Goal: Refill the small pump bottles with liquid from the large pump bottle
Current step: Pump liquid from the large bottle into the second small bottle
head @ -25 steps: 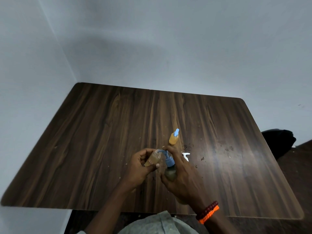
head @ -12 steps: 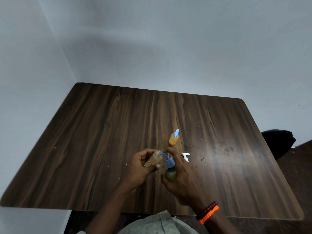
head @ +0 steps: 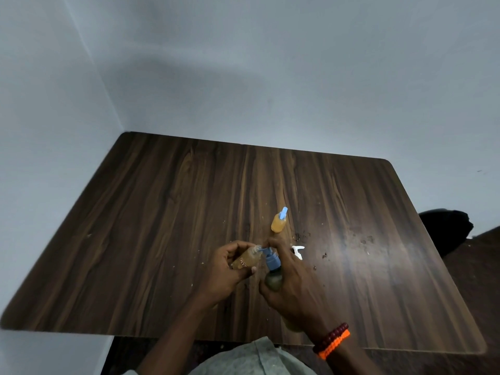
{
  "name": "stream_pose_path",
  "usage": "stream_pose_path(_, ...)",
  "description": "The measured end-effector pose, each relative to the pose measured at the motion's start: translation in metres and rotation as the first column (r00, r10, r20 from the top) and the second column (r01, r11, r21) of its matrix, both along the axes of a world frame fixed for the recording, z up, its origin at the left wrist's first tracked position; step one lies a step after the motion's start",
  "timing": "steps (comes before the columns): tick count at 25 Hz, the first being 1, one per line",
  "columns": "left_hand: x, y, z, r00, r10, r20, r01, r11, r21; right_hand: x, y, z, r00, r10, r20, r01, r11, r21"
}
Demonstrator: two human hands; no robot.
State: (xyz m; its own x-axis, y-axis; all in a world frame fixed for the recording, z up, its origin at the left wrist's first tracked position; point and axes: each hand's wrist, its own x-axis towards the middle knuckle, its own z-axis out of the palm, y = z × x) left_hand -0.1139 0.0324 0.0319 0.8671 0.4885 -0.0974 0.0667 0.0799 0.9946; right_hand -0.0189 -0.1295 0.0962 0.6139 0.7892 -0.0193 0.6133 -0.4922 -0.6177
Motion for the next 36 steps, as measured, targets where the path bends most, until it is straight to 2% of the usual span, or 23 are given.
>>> stream_pose_path(13, -0.0001, 0.0000, -0.0005, 1.000, 0.003, 0.001, -0.003, 0.999, -0.033, 0.0016, 0.0002, 0.0014, 1.000, -0.002, -0.002, 0.002, 1.000, 0.002)
stream_pose_path(36, -0.0006, 0.0021, 0.0049, 0.999, 0.002, 0.041, -0.004, 0.999, 0.046, 0.0026, 0.0007, -0.0005, 1.000, -0.006, 0.017, 0.006, 1.000, 0.006)
